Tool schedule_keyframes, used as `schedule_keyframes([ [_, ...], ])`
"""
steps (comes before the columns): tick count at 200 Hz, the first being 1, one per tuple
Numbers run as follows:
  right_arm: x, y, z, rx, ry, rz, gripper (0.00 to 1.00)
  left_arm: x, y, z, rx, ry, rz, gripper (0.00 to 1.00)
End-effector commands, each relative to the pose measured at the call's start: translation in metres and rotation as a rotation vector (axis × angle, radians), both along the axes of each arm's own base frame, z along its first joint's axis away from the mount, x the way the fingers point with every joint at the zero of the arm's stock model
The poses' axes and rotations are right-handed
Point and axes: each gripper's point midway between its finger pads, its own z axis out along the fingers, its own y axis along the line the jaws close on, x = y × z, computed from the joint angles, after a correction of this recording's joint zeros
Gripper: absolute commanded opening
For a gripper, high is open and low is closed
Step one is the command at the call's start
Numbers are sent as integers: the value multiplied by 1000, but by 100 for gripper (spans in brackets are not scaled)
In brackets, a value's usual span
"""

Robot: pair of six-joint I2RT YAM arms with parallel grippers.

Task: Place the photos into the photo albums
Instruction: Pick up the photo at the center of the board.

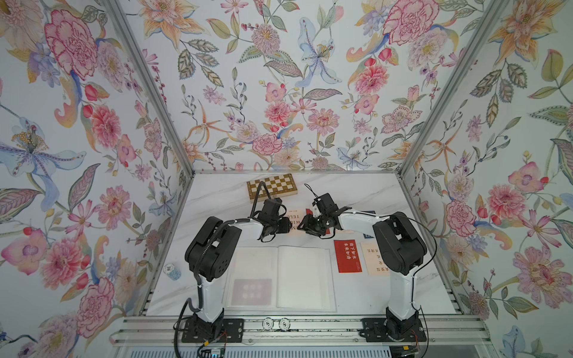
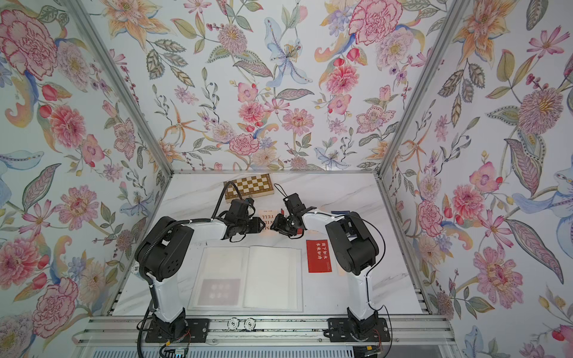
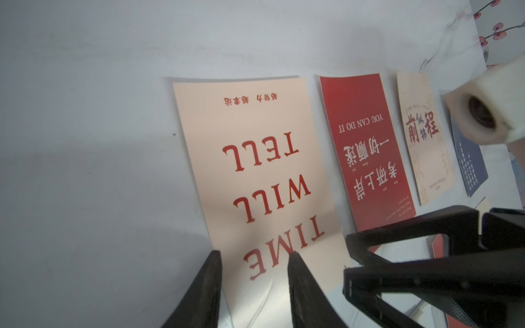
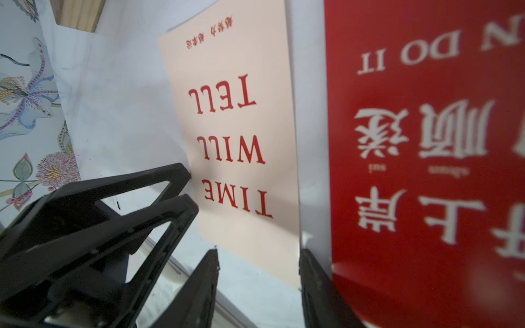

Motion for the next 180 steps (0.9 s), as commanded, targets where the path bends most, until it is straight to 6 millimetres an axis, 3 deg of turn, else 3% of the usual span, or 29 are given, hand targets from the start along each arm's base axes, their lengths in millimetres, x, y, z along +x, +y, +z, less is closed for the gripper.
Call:
schedule_keyframes([
  [1, 0, 17, 14, 99, -26, 22, 48, -39, 7, -39, 48, 168, -13, 38],
  [180, -1, 22, 61, 301, -135, -20, 44, -39, 9, -26, -6, 159, -8, 38],
])
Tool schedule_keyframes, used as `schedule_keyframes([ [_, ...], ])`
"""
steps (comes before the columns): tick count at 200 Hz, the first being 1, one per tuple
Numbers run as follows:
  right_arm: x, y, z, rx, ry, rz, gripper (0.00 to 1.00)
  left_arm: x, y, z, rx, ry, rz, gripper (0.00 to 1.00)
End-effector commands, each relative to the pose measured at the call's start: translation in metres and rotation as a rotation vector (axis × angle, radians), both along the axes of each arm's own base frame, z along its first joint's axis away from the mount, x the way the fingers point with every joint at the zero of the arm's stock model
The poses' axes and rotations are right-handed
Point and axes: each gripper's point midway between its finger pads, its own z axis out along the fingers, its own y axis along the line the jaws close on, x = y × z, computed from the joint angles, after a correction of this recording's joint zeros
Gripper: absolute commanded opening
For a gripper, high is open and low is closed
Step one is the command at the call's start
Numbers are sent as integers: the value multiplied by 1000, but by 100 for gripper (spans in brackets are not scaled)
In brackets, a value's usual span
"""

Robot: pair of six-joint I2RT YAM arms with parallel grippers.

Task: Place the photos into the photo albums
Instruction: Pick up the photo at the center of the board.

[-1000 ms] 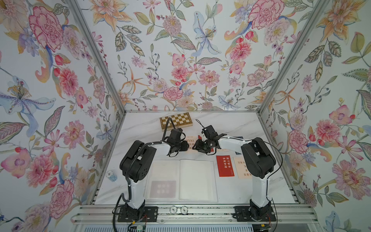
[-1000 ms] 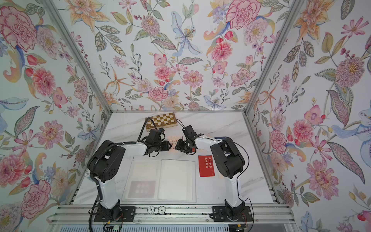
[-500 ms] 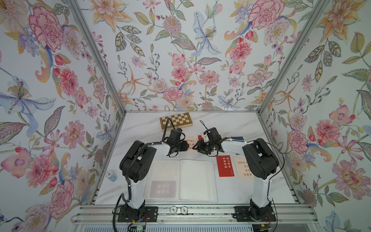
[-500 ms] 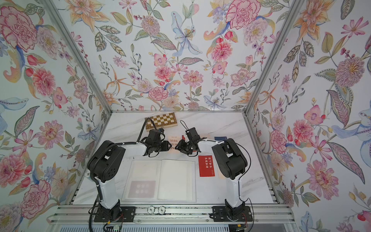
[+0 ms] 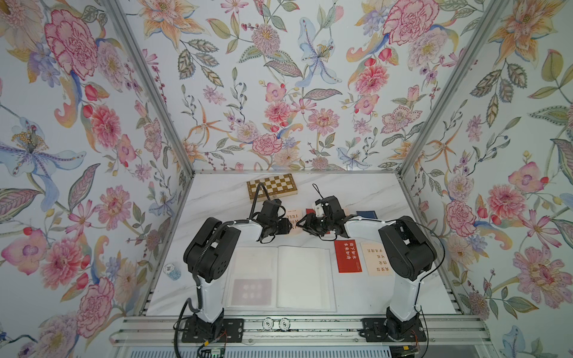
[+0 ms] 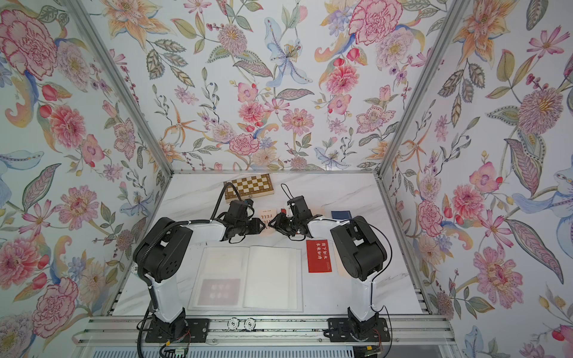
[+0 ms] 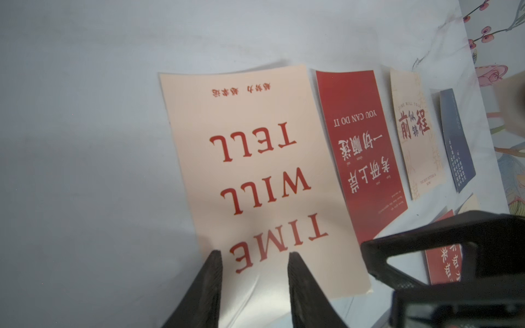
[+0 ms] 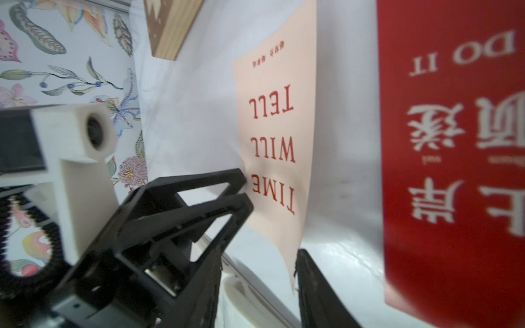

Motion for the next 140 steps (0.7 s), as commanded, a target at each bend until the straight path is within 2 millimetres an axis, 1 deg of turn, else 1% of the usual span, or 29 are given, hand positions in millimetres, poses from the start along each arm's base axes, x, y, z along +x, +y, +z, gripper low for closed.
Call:
schedule_keyframes([
  [1, 0, 11, 25, 73, -57, 20, 44, -32, 10, -27, 23, 146, -6, 38],
  [30, 2, 13, 27, 85, -60, 22, 44, -32, 12, -28, 13, 151, -2, 38],
  [74, 4, 17, 19, 77, -44, 26, 42, -30, 16, -27, 1, 155, 7, 38],
  [108, 4, 16, 8, 60, -21, 13, 40, -28, 18, -28, -11, 161, 10, 37],
  [140, 5, 14, 9, 76, -33, -15, 39, -29, 18, -30, -18, 164, 12, 37],
])
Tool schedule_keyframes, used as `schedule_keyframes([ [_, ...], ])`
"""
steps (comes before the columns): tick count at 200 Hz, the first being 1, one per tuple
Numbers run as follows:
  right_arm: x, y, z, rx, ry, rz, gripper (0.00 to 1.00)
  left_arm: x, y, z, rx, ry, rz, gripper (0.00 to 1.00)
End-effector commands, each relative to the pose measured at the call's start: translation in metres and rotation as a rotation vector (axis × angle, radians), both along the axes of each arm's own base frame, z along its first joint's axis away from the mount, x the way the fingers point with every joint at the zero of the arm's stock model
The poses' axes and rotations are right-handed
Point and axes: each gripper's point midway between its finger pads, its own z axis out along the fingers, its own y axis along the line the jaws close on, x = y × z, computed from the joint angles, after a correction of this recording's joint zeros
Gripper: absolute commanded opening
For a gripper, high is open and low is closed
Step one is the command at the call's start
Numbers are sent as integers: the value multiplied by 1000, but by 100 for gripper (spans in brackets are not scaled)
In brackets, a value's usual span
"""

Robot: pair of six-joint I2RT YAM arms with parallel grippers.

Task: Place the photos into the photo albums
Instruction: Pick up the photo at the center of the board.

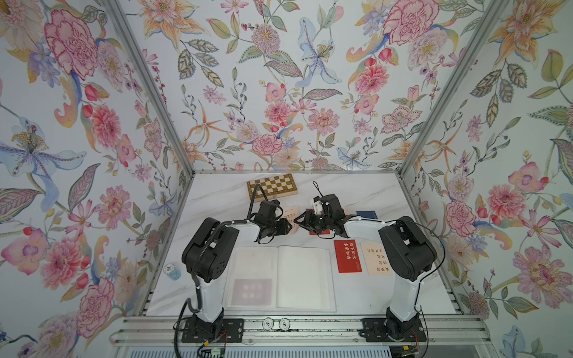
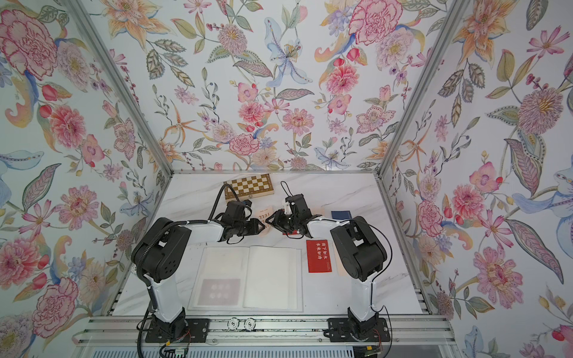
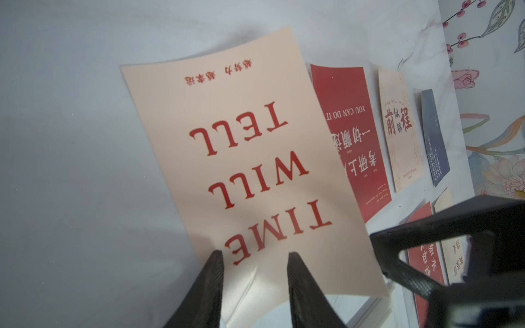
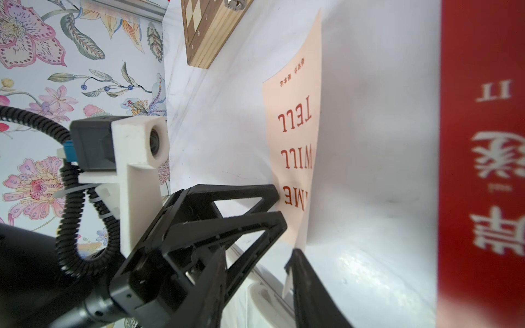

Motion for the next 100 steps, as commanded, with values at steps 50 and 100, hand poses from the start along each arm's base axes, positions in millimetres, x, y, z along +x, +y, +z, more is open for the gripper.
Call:
schedule_keyframes([
  [50, 2, -4, -10, -2, -1, -72, 37, -25, 17, -32, 36, 135, 21, 37],
  [100, 4, 3, -11, 29, 0, -67, 34, -26, 17, -34, 32, 137, 23, 37],
])
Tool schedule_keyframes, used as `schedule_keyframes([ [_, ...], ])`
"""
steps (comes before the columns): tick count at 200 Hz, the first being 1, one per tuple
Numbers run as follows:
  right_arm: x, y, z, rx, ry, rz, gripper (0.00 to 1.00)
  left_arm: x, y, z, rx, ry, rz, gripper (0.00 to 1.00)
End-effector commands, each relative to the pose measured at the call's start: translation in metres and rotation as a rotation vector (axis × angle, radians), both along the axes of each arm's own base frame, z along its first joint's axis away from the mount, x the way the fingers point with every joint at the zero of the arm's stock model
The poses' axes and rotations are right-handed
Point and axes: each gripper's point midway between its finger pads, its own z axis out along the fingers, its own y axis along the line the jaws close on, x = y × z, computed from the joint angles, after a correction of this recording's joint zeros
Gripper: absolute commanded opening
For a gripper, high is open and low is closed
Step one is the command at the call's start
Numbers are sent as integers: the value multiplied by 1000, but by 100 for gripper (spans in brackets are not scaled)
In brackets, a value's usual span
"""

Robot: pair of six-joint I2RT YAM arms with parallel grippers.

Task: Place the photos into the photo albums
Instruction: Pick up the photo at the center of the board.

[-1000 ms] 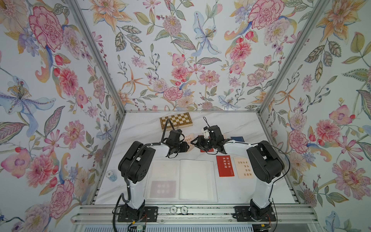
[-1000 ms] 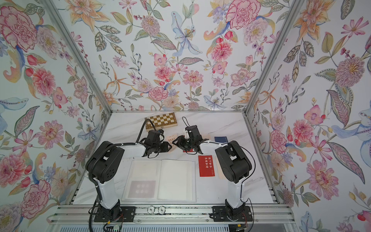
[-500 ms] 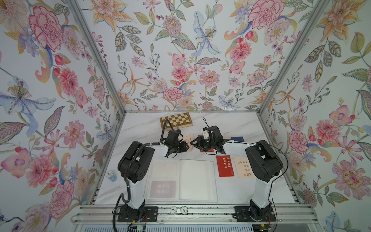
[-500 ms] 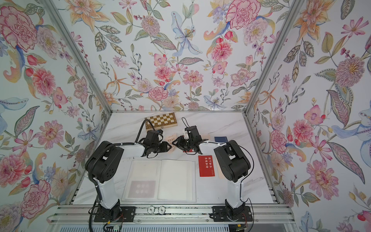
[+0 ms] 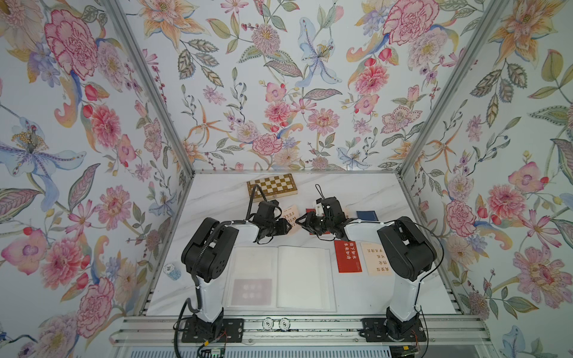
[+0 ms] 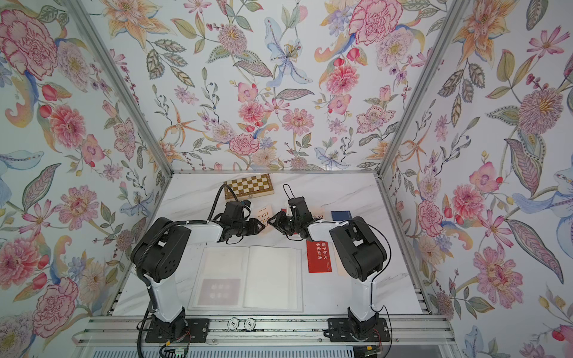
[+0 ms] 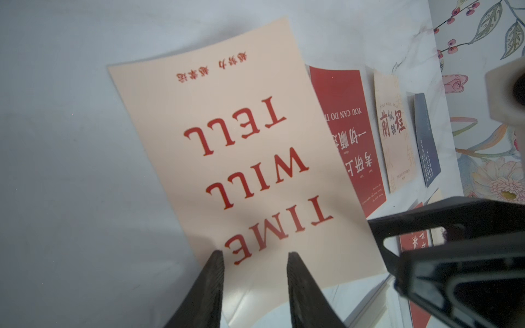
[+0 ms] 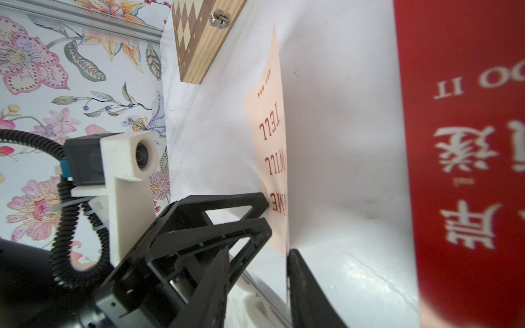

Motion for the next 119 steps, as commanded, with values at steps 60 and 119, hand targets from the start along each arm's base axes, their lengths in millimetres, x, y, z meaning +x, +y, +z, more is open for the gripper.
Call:
schedule_keyframes([
  [60, 1, 8, -34, -80, 43, 16, 29, -26, 17, -32, 53, 131, 19, 37],
  [119, 2, 5, -39, -101, 13, 18, 4, -25, 16, -28, 45, 125, 15, 37],
])
